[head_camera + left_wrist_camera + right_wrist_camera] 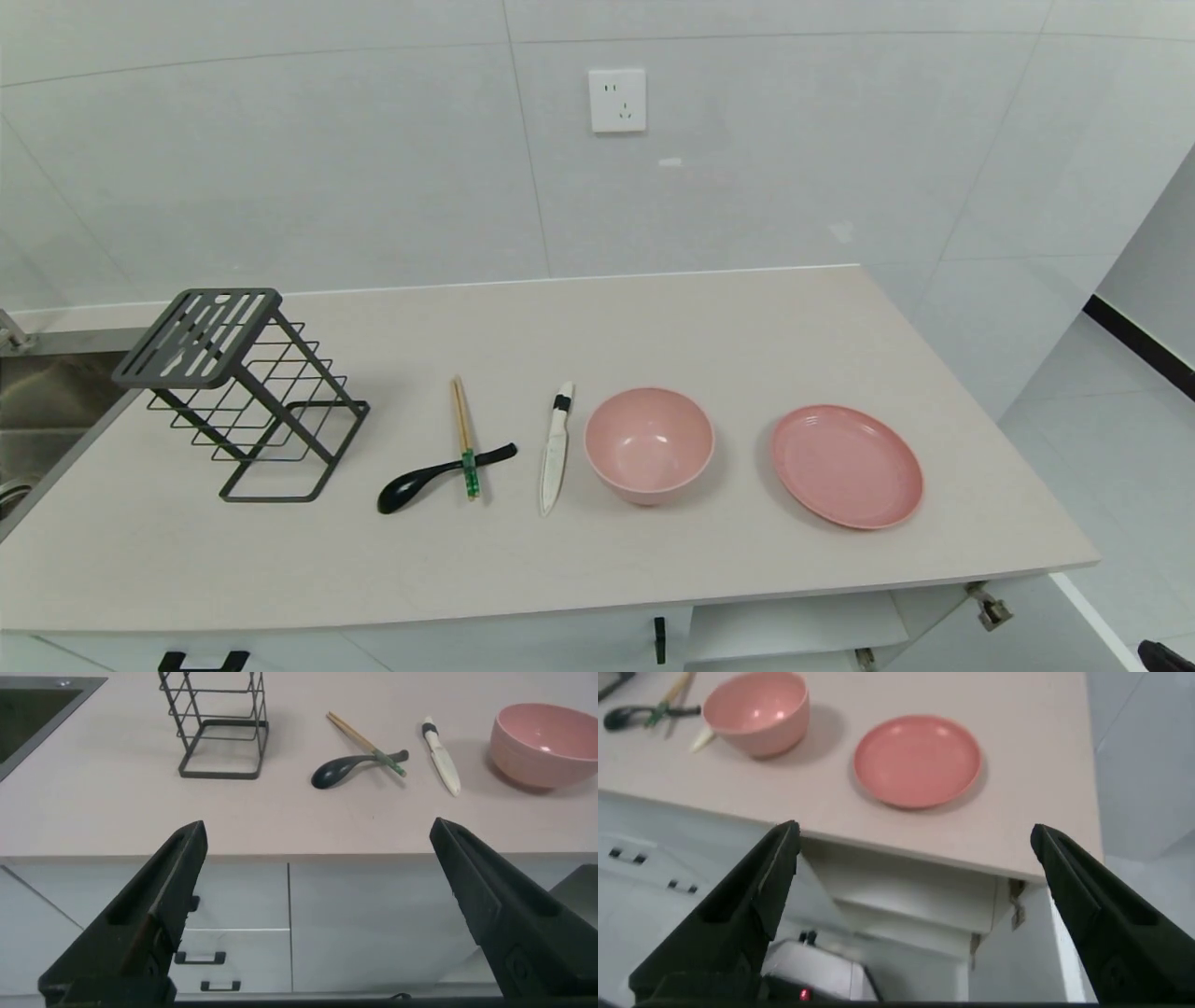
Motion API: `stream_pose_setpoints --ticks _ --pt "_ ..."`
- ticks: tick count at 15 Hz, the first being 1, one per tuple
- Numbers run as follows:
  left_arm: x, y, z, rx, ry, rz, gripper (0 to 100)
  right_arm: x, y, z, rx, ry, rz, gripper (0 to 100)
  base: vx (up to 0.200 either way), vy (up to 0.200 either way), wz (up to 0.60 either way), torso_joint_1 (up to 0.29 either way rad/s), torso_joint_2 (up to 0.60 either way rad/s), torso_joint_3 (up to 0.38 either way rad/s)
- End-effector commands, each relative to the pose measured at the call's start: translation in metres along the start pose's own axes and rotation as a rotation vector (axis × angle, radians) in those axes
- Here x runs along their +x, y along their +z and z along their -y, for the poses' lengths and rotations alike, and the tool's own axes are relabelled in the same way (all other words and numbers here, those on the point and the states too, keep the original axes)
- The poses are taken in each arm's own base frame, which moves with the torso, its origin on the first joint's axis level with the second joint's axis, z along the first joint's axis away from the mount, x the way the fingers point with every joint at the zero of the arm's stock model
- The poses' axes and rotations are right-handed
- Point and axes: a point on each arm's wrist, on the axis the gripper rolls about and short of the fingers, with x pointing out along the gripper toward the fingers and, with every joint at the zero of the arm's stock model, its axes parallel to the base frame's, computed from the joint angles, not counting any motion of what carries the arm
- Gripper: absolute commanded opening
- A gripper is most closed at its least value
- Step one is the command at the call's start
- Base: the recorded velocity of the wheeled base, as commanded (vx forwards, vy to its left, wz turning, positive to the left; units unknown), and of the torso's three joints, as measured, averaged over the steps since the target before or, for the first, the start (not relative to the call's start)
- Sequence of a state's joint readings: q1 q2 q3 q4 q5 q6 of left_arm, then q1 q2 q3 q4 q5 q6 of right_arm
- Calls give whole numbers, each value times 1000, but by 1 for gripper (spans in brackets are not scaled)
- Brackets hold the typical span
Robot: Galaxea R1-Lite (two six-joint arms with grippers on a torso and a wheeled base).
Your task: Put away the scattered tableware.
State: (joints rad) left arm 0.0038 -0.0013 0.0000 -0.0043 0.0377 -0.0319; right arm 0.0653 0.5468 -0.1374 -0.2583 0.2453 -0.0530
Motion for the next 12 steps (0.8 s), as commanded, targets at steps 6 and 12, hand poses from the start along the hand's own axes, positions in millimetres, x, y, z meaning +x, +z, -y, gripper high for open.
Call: stream_pose_setpoints --ticks 6,12 --pt "0 0 0 -2 1 -1 100 48 1 11 27 32 -173 100 0 0 0 0 0 0" --pt "0 0 0 -3 1 -1 100 87 -5 19 38 41 -214 100 0 0 0 0 0 0"
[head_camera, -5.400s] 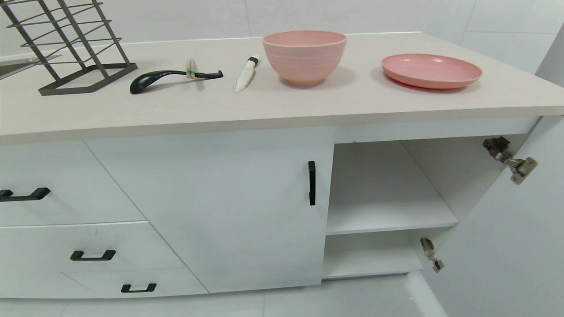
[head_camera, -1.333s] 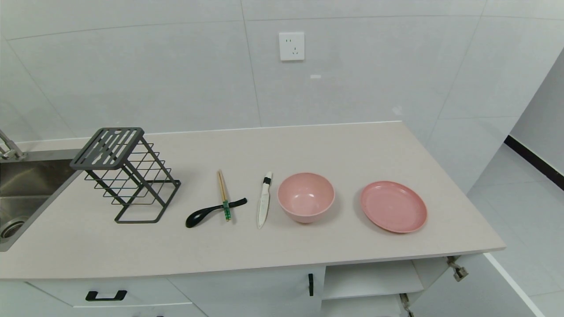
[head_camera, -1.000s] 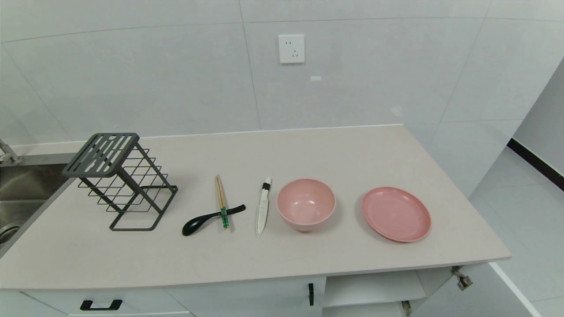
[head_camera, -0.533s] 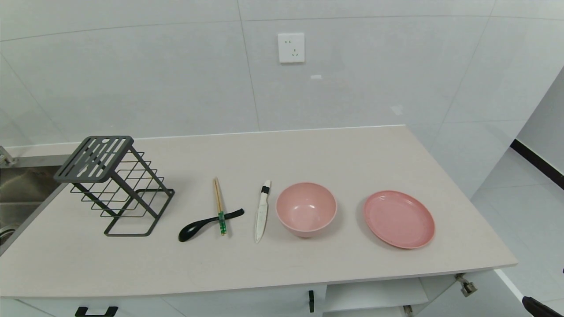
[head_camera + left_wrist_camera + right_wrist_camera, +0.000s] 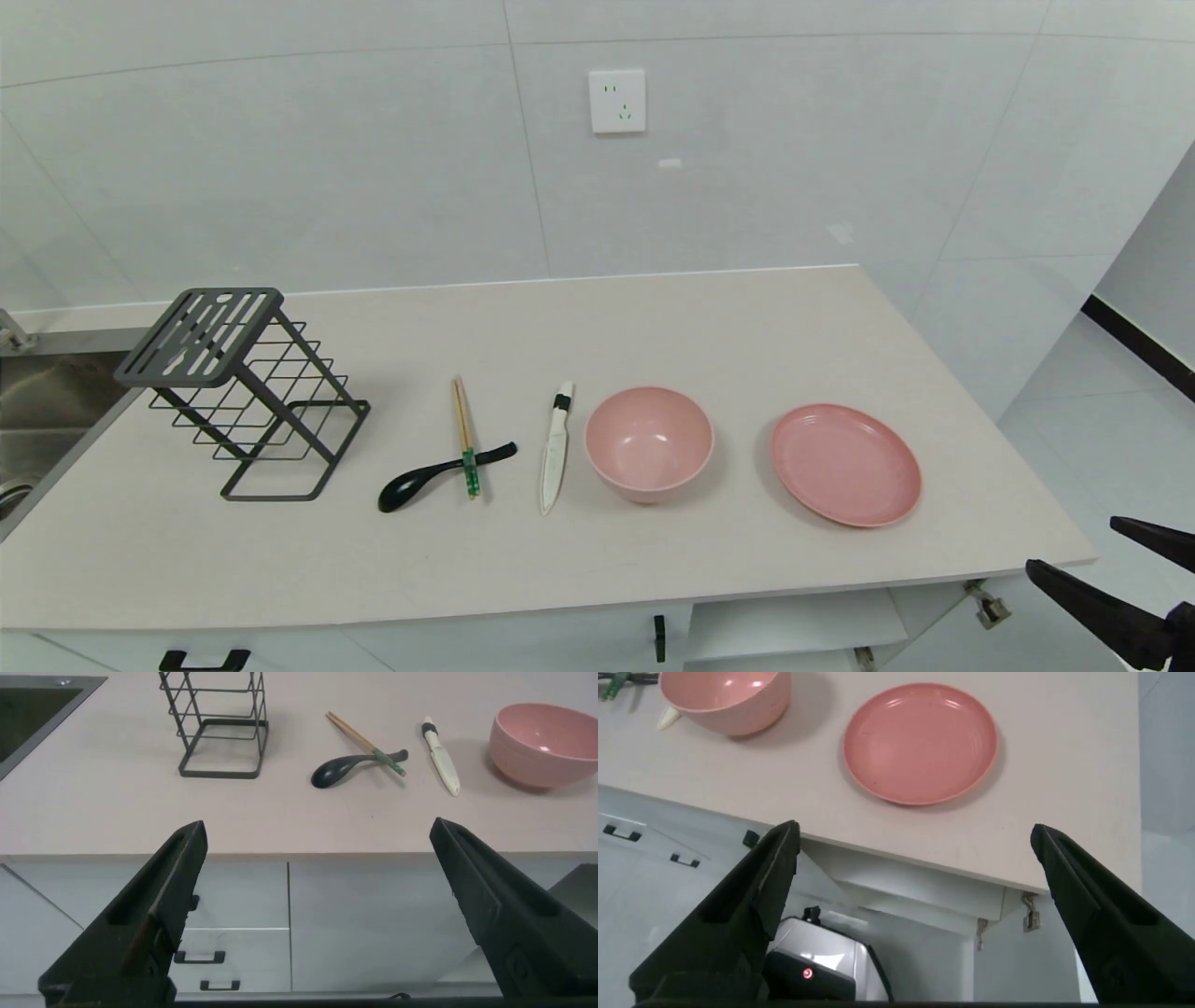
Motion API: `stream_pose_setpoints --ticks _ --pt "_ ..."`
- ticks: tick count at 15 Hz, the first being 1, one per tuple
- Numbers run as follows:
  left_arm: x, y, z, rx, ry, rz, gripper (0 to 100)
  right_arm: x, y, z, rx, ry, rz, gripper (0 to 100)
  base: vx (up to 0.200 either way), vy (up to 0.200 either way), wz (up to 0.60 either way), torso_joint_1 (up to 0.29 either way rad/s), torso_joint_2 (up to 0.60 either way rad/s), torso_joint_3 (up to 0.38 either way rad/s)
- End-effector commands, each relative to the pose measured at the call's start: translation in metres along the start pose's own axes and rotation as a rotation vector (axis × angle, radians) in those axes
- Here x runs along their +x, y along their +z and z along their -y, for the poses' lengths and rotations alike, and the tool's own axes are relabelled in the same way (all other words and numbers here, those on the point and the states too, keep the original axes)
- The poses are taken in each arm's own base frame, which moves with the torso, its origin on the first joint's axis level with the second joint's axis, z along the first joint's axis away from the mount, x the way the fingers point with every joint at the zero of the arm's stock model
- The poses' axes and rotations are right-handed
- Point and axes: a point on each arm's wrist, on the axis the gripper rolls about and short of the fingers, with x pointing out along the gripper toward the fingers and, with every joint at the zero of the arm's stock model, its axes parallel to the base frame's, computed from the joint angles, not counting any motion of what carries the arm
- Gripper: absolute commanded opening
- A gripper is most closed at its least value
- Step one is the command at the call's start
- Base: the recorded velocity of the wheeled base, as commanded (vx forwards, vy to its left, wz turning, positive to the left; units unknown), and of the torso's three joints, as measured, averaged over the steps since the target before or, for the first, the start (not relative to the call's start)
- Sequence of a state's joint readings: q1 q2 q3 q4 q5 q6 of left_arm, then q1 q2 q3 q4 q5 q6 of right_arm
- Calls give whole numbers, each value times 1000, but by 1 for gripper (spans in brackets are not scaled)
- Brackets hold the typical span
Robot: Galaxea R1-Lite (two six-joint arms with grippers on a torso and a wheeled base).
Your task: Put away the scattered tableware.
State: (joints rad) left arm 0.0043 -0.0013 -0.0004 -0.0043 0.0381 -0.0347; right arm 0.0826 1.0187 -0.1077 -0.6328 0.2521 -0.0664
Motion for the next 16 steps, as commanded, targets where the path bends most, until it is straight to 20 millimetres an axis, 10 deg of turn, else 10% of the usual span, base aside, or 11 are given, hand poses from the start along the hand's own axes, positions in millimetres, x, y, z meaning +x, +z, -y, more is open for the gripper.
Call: stream_pose_setpoints --ticks 1,16 --pt "0 0 0 -1 1 -1 100 24 -9 6 27 11 -104 100 0 0 0 0 0 0" --pt "0 0 0 -2 1 -1 100 120 -3 38 -11 -8 -105 100 0 0 0 0 0 0"
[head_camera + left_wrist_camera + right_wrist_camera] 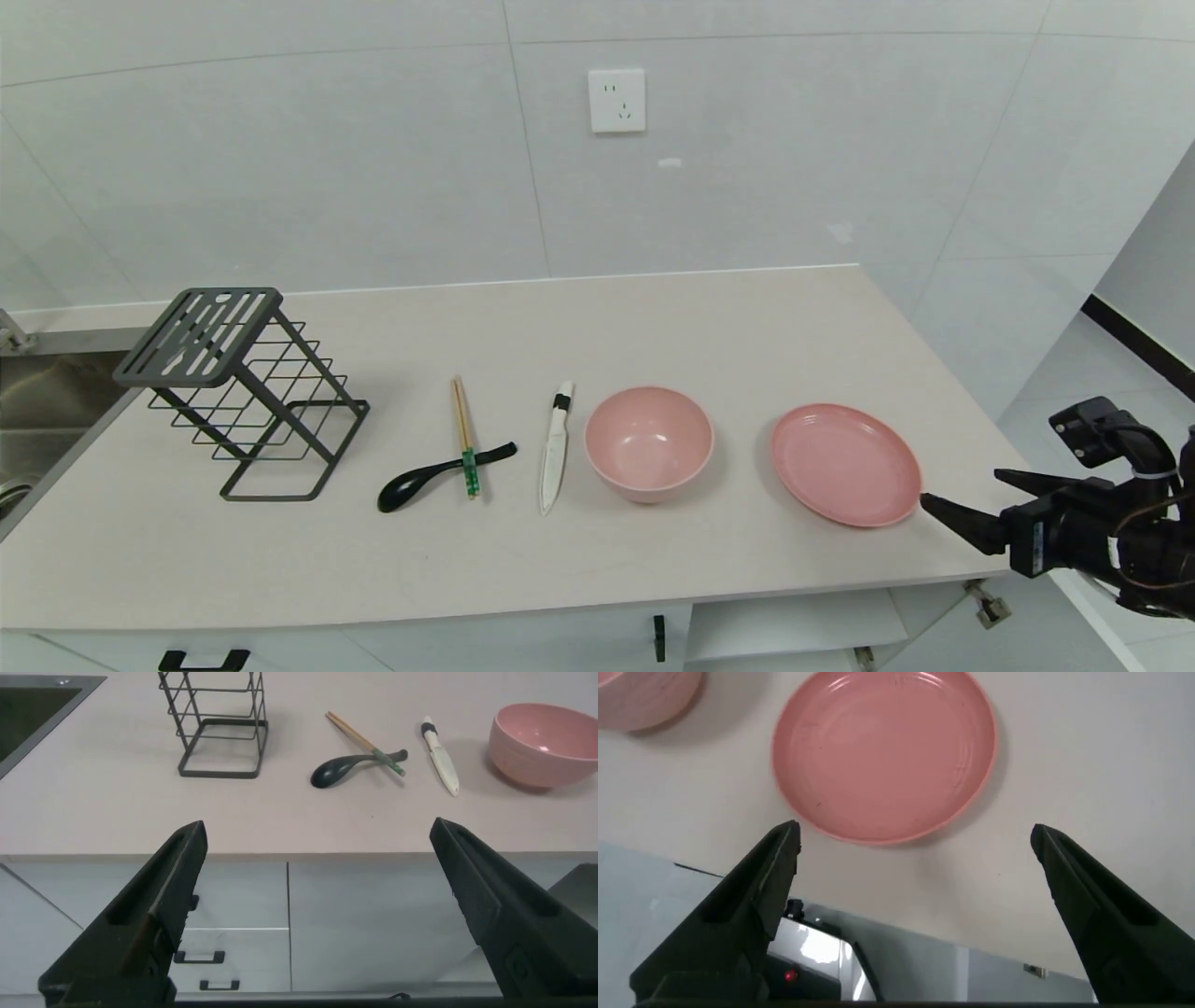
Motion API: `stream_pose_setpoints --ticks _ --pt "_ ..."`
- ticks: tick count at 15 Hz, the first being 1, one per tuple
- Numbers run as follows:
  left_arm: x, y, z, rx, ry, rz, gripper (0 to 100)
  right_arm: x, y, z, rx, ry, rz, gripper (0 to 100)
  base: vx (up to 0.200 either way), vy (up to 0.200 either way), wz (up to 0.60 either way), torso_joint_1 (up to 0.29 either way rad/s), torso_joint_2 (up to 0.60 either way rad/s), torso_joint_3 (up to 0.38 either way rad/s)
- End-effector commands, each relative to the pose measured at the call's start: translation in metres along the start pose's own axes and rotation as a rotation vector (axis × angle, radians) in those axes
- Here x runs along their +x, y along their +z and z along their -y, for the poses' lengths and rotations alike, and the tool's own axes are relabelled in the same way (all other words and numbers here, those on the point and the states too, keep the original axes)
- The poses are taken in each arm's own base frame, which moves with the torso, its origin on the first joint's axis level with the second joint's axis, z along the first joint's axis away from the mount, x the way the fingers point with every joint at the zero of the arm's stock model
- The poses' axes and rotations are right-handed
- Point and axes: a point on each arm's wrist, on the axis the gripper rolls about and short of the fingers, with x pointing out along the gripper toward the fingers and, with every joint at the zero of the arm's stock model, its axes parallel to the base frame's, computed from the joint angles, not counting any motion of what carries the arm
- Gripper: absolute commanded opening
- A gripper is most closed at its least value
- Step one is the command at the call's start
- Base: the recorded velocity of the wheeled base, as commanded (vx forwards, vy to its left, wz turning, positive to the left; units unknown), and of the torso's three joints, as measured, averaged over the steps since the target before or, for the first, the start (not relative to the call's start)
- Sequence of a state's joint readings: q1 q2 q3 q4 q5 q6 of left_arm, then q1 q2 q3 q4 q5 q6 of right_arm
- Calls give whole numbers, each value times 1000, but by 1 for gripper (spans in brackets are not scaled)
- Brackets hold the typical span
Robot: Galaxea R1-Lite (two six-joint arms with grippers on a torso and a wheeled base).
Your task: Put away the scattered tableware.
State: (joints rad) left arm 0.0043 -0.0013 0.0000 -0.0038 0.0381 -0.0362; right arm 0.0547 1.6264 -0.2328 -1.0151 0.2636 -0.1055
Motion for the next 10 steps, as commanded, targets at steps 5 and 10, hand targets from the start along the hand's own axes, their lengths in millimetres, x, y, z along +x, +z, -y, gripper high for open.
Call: stream_pose_setpoints --ticks 5,10 --pt "0 0 0 -1 1 0 100 36 5 11 -17 -2 -14 100 0 0 0 0 0 0" --pt "0 0 0 -1 1 0 100 72 0 22 -3 -3 -45 100 0 0 0 0 0 0"
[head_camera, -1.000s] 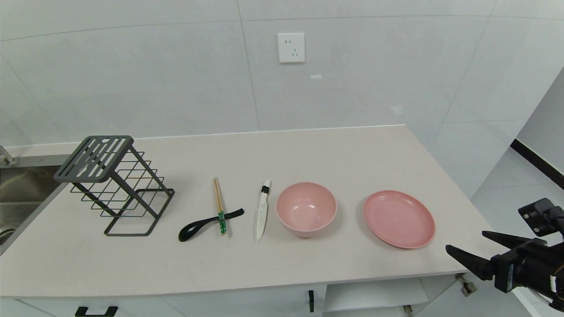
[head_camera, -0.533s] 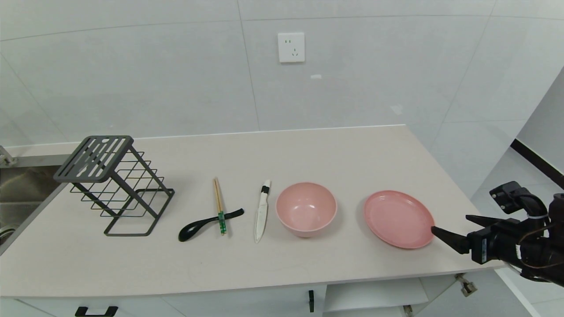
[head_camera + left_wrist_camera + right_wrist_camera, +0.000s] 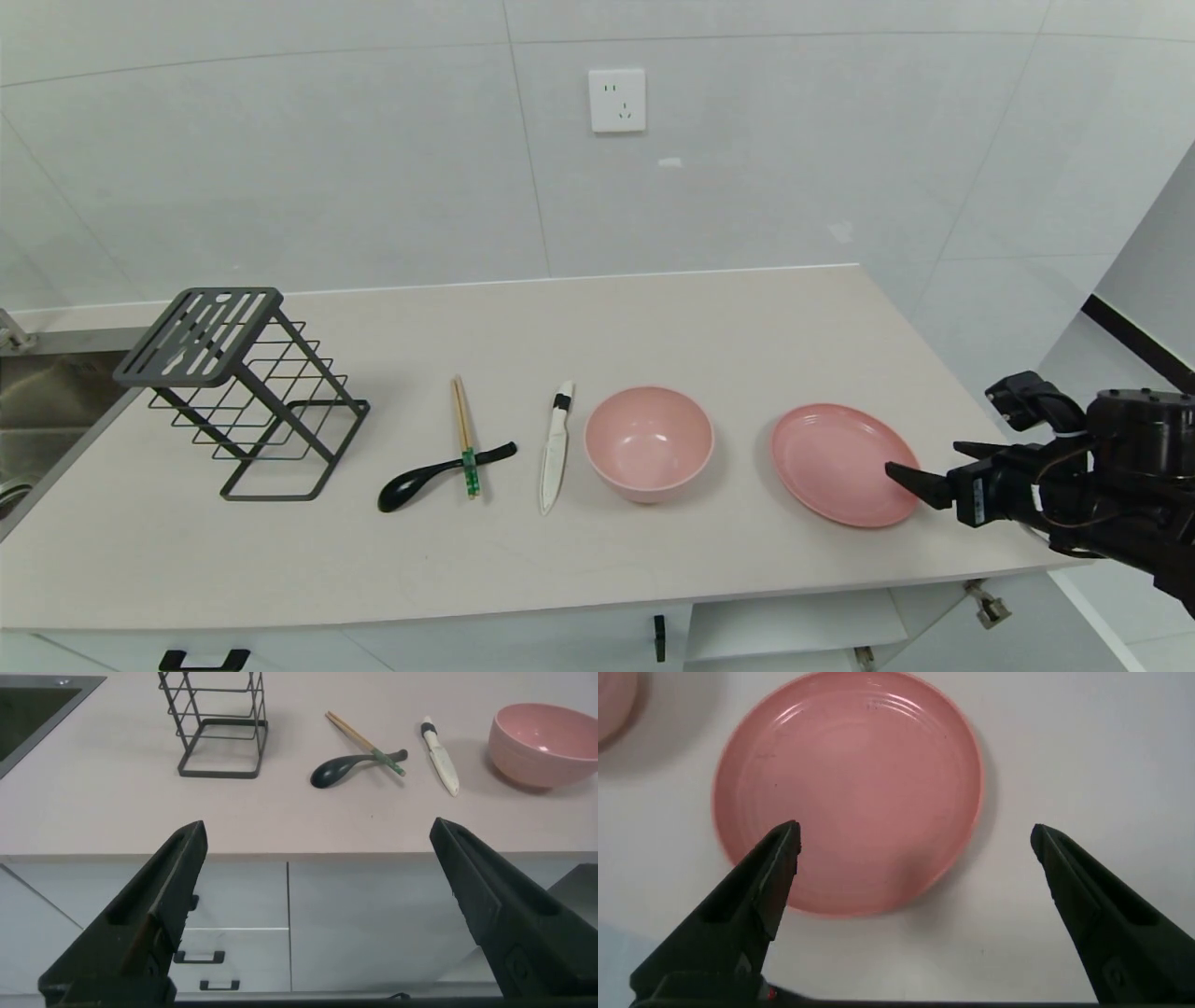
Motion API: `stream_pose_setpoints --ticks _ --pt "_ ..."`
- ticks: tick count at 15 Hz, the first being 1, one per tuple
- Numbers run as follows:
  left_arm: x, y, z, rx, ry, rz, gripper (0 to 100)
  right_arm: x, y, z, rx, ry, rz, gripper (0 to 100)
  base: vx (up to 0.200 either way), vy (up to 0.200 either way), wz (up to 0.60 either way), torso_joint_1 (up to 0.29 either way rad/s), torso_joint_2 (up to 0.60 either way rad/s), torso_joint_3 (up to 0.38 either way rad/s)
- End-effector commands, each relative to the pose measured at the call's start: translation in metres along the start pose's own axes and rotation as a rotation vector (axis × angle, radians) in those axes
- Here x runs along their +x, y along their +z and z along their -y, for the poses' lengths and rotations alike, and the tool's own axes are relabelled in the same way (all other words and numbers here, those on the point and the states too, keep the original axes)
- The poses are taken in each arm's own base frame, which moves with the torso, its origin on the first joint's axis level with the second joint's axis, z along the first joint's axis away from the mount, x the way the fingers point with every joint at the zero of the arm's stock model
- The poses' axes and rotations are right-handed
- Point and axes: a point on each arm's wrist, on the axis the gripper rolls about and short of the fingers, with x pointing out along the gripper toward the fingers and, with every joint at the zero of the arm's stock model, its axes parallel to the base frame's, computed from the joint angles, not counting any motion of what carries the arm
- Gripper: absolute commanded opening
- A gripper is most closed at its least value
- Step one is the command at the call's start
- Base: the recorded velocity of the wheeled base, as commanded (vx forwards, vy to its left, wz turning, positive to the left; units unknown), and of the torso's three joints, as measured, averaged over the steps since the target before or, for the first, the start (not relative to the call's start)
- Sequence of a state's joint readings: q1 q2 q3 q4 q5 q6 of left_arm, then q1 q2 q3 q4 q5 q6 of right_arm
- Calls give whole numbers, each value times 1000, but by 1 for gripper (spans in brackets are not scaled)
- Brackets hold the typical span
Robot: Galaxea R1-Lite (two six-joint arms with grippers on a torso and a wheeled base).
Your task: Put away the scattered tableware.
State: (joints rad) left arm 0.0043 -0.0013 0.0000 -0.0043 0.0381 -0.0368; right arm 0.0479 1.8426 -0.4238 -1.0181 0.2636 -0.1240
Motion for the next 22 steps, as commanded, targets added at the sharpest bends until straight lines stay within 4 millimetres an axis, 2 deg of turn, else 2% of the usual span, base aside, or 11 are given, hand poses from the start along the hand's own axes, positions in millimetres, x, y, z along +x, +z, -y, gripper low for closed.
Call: stream_pose_setpoints --ticks 1,4,9,14,22 --pt "0 0 0 0 1 -1 100 22 -5 6 9 0 -23 100 0 0 0 0 0 0" --pt "0 0 0 -2 1 -1 100 40 -5 15 13 -12 -20 100 0 0 0 0 0 0" --pt "0 0 0 -6 1 -1 100 55 -12 18 14 -5 -23 100 0 0 0 0 0 0" --pt "0 0 0 -5 1 -1 100 58 -15 16 11 19 -22 100 0 0 0 0 0 0" --pt "0 0 0 -6 1 -1 100 66 -20 0 0 83 -43 100 0 0 0 0 0 0"
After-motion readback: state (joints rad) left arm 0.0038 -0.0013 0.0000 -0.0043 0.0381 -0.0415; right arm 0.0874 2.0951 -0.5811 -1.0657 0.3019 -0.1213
